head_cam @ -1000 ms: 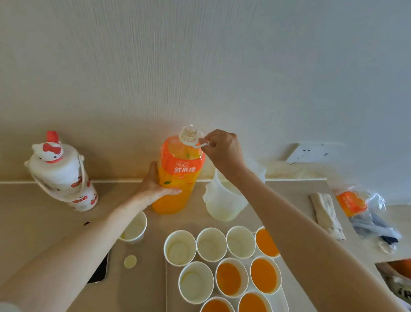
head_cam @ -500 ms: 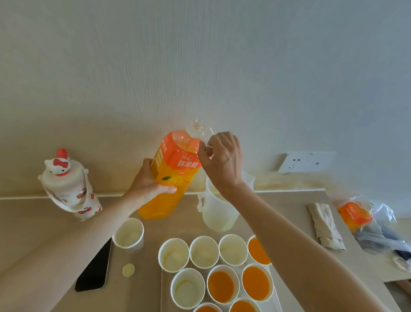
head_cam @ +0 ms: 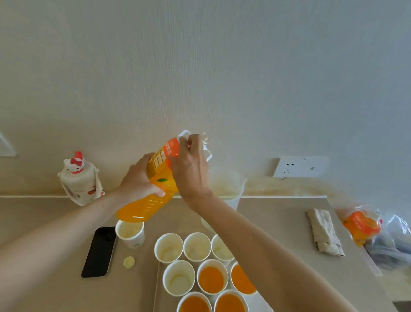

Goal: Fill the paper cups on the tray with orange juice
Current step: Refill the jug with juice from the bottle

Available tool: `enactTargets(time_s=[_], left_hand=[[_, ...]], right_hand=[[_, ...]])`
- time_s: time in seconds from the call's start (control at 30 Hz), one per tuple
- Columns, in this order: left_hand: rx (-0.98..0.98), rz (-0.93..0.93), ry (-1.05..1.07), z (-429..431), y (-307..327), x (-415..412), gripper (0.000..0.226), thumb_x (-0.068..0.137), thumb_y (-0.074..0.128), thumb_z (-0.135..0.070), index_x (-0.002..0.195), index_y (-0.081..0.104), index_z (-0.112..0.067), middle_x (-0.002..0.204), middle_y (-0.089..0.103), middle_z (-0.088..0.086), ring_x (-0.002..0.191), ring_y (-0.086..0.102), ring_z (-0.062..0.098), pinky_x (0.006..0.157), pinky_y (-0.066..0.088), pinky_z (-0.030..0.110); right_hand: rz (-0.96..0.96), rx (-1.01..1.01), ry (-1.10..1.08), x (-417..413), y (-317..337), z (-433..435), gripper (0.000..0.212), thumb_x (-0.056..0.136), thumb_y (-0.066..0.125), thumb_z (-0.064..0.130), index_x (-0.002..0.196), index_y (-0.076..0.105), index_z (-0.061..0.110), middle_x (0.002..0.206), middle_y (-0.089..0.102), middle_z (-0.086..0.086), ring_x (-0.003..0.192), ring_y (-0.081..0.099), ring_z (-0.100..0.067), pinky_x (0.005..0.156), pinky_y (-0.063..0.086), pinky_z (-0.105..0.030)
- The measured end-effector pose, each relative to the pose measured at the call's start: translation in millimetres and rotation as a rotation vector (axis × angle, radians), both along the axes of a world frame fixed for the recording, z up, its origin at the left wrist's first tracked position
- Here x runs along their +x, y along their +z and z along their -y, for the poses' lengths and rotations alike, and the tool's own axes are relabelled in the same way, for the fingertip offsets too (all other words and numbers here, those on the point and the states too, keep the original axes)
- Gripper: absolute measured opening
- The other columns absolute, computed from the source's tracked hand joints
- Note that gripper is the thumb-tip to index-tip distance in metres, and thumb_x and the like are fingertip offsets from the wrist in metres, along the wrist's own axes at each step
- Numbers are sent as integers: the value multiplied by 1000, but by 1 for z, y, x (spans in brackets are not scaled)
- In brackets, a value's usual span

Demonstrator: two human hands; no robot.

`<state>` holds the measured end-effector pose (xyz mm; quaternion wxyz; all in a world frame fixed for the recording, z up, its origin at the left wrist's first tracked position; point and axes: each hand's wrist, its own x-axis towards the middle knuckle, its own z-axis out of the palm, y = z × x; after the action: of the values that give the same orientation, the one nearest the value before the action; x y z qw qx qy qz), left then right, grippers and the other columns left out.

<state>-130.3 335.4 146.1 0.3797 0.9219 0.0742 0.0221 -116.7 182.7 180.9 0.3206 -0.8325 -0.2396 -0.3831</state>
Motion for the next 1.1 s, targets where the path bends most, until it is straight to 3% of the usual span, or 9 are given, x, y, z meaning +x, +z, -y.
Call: enactTargets(time_s=[0.07,0.17,0.3,0.43,0.63,1.1], left_hand=[[75,-33,0,-1,4,-4,110,35,84,-39,132,33,-38,121,53,-3,115,48,28,96,44,52],[143,-91,1,-1,6,-9,109,33,83,-40,129,32,-41,119,53,-3,115,48,29,96,44,54],[223,-153,-12,-2,3,-11,110,35,83,-40,130,28,-40,121,51,-2,115,48,31,95,44,55],[265,-202,-28,-2,3,-6,112,34,82,-38,131,27,-40,123,50,-1,117,46,33,96,43,55],[415,-256,-38,9,6,-1,113,47,87,-27,141,25,-32,134,46,3,124,42,36,99,40,55],[660,-388,-37,20,12,8,113,57,86,-19,147,18,-33,140,39,4,131,34,36,102,32,54]], right_hand=[[-109,24,-4,-6,3,-4,31,54,74,-23,75,57,-6,82,49,-20,61,53,-33,37,44,-32],[-288,11,-6,-12,2,-5,21,70,59,-21,85,55,-6,93,47,-22,71,49,-34,51,46,-39],[-485,-94,-128,-16,-4,-7,22,90,56,4,112,58,1,118,44,-15,106,45,-30,74,40,-32],[-576,-112,-160,-18,-4,-6,40,91,63,27,124,54,5,126,42,-12,119,38,-30,91,40,-34],[-638,-121,-177,-20,-17,-1,71,82,71,48,133,44,7,131,38,-12,122,35,-29,99,37,-36],[-800,-3,-174,-15,-28,7,69,78,74,49,128,50,9,127,39,-9,122,35,-27,98,40,-37]])
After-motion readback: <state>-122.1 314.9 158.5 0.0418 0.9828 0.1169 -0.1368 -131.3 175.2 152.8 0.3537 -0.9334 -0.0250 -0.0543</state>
